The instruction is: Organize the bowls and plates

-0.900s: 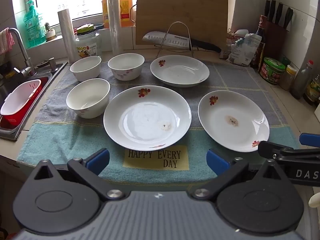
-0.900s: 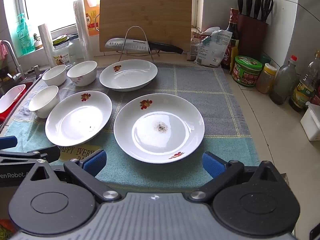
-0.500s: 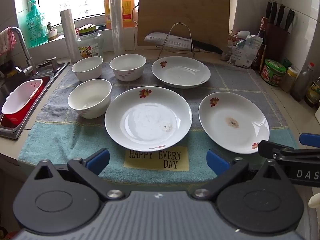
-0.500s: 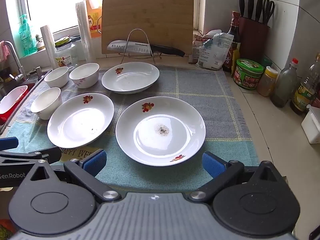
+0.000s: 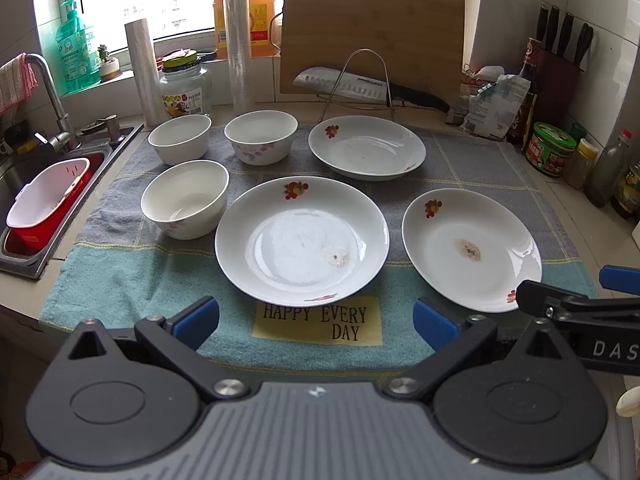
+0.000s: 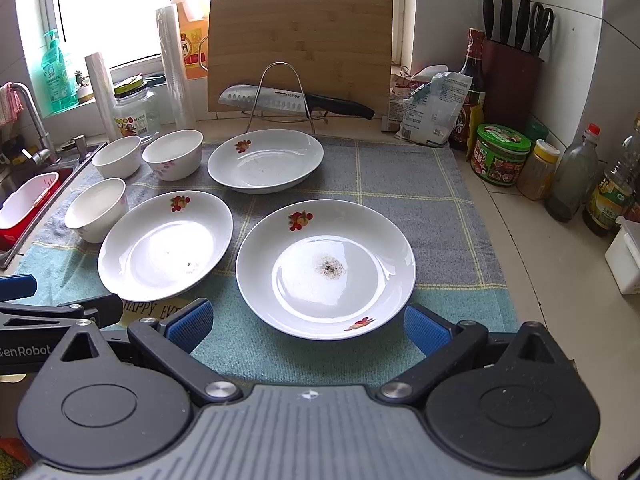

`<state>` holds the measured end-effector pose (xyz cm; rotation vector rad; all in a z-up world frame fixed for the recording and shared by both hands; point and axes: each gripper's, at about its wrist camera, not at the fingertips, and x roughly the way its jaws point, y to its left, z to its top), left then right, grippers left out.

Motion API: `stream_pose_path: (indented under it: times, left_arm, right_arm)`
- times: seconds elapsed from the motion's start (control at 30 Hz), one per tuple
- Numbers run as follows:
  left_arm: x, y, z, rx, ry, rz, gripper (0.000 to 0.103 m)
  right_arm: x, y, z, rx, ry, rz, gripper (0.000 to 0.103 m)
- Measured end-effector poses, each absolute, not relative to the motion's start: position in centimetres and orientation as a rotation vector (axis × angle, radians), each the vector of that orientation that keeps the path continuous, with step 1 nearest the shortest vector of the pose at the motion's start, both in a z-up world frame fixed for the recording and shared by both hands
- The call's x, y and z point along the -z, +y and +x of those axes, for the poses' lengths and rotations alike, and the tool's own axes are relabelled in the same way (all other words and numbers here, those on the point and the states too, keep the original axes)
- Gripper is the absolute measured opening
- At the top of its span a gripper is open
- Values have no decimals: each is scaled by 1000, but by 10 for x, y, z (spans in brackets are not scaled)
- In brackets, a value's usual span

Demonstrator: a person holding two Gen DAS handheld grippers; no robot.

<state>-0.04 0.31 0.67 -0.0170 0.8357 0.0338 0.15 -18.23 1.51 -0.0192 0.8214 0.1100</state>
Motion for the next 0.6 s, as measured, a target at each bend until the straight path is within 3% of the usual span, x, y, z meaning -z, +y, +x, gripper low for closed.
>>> stream_pose_path:
  times: [0.6]
  left_arm:
    - [-8,8,3,-37,836,-20,102]
  right_arm:
    - [-16,-180,4,-112,819,-22,103]
